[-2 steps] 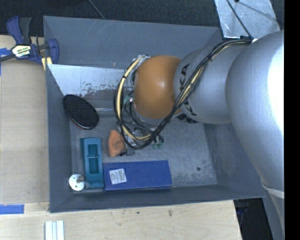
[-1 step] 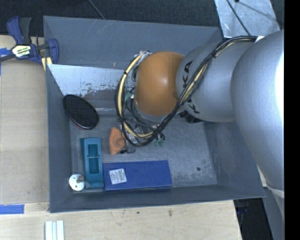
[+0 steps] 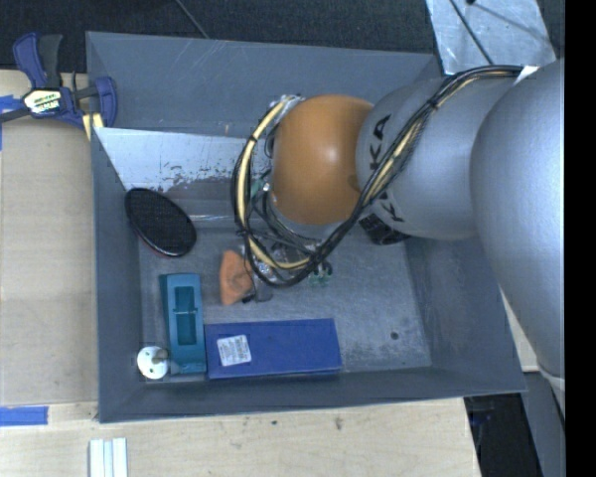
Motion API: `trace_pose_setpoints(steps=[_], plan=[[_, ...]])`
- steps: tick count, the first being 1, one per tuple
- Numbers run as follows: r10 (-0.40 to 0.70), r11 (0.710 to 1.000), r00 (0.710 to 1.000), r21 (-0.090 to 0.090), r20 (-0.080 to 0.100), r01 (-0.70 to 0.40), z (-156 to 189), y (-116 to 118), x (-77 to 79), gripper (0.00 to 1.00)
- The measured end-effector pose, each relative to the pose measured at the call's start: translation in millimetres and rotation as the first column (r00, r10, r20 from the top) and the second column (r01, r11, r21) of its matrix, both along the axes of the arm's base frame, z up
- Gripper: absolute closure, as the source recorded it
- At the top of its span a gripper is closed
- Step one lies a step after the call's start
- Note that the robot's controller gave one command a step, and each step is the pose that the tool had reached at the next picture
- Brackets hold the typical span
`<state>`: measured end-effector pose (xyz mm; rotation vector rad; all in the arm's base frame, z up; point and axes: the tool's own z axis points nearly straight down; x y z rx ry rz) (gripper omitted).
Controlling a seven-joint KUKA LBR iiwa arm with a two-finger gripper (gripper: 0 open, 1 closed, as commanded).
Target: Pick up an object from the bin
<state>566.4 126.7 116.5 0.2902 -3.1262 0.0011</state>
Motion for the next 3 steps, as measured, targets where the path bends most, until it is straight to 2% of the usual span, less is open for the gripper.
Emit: trace_pose_setpoints(steps=[3], plan=[[0.0, 1.0, 1.0, 0.001, 0.007, 0.0, 53.8, 0.1, 1.3, 1.0]])
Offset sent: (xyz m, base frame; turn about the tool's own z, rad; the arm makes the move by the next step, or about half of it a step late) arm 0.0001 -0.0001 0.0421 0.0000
